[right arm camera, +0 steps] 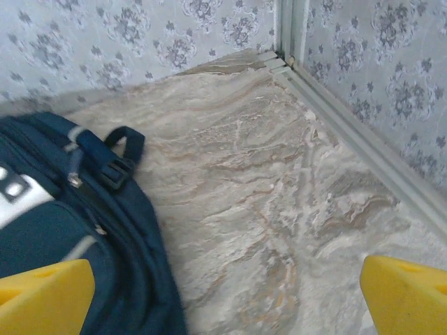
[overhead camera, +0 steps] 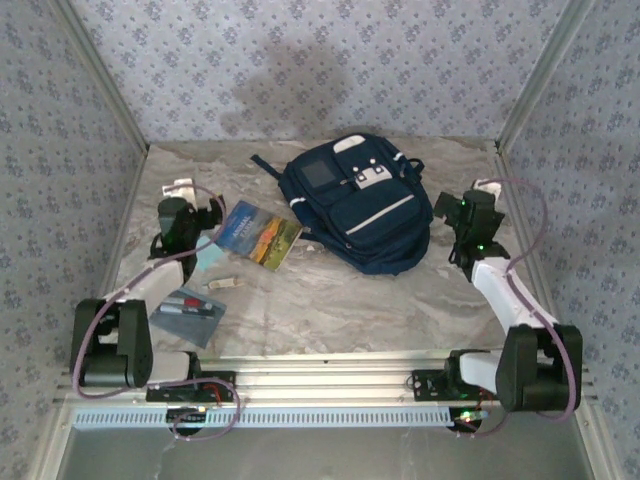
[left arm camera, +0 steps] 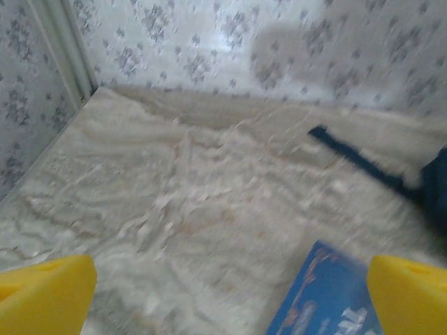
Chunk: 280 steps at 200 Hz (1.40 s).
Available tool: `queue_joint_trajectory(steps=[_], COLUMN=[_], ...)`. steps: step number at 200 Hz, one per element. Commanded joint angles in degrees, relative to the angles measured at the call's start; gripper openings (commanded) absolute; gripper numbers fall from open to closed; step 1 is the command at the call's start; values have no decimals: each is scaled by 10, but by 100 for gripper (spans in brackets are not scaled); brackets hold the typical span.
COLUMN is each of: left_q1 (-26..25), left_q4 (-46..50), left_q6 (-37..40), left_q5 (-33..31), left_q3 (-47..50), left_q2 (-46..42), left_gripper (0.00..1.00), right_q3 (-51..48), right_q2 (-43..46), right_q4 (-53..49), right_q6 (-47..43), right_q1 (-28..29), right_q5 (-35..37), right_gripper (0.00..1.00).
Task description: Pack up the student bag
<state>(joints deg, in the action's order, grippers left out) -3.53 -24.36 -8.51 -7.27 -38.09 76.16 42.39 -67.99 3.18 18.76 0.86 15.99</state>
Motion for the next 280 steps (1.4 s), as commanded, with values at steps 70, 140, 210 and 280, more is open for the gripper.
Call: queue_joint_trajectory(steps=[70, 140, 210, 280], left_q1=[-104, -188, -210, -214], left_q4=[78, 47, 44, 20], left_q6=[-297, -453, -485, -482], left_q5=[144, 201, 175, 198], left_q3=[-177, -286, -311, -358], left_q2=[179, 355, 422, 467], left_gripper=[99, 98, 84, 38], right_q3=[-30, -61, -47, -46], right_q2=[-32, -125, -160, -175], right_q4=[-71, 33, 52, 59], right_q6=[322, 352, 325, 320], right_q1=[100, 101, 82, 82], right_q5=[-192, -207, -215, -222], right_gripper=[100, 100, 100, 96])
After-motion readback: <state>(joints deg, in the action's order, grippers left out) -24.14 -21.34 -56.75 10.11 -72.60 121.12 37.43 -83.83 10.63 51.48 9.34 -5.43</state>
